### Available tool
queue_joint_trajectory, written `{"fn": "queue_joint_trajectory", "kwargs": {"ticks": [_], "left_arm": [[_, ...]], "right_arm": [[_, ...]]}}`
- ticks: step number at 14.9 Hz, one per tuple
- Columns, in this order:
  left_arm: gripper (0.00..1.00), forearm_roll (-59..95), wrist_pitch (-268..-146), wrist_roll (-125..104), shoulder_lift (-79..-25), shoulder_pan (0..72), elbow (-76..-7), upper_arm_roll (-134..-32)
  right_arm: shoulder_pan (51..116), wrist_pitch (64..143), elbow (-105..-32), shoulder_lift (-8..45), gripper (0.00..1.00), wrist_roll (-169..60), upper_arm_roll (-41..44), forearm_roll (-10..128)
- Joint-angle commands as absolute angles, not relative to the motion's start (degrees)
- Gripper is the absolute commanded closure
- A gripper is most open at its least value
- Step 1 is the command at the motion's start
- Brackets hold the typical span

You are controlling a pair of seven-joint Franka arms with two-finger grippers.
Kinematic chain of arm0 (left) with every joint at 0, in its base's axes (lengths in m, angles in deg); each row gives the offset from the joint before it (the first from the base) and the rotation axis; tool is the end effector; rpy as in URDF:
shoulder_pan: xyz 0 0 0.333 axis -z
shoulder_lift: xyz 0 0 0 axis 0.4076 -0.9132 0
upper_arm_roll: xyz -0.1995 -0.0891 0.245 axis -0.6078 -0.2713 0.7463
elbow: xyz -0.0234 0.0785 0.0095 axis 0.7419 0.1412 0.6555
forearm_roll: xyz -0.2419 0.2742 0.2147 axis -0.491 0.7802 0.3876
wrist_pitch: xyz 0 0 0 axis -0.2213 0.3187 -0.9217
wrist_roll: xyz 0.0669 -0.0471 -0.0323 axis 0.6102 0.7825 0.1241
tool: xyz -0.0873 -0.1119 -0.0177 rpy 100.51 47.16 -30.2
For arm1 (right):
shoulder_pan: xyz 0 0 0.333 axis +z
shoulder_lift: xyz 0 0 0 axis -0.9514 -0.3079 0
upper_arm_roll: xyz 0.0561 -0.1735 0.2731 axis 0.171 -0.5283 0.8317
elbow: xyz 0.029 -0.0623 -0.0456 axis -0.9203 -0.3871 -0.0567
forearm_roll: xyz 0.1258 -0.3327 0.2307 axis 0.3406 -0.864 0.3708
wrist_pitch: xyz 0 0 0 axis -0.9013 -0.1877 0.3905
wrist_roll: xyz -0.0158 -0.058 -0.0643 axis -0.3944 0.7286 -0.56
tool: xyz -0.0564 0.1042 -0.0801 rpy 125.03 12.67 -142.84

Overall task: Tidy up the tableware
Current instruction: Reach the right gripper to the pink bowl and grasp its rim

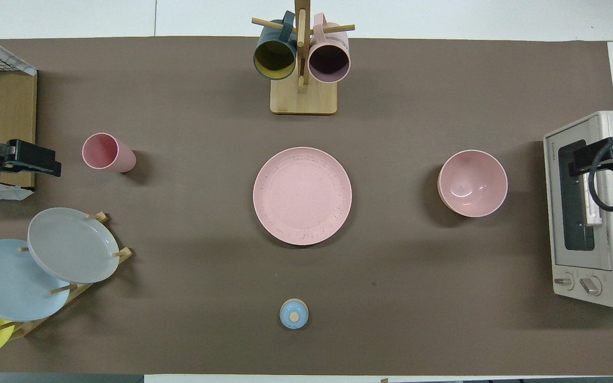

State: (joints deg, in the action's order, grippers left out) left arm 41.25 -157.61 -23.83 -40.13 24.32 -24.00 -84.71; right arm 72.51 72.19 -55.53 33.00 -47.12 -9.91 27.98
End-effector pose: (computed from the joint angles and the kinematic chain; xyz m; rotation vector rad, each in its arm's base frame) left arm 0.5706 -0.0564 0.5982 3.1021 -0.0790 -0.0490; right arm 0.5778 -0.0372 0.5864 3.1332 -0.0828 -0.1363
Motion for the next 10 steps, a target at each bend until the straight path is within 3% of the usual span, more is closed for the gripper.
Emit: {"fn": "queue_joint_trajectory", "kwargs": {"ticks": [1, 5, 7, 10], "left_arm": [[0.00, 42.44, -156.76, -23.52, -40.32, 23.53, -23.23, -85.46], [0.00, 42.44, -156.76, -23.52, -40.32, 23.53, -23.23, -85.46], [0.00, 42.44, -156.76, -23.52, -40.32, 23.53, -23.23, -85.46], [0.00, 42.44, -156.76, -23.52, -40.32, 23.53, -23.23, -85.46]], "right_arm": [[72.24, 72.69, -55.92, 33.20, 0.00, -47.23, -9.55, 28.54], [72.50, 76.09, -55.75, 32.33, 0.00, -46.62, -5.27, 29.42], [72.85, 82.84, -59.07, 29.79, 0.00, -42.95, -1.48, 29.33], [73.82, 99.35, -71.61, 28.81, 0.00, -42.40, 0.73, 29.42]]}}
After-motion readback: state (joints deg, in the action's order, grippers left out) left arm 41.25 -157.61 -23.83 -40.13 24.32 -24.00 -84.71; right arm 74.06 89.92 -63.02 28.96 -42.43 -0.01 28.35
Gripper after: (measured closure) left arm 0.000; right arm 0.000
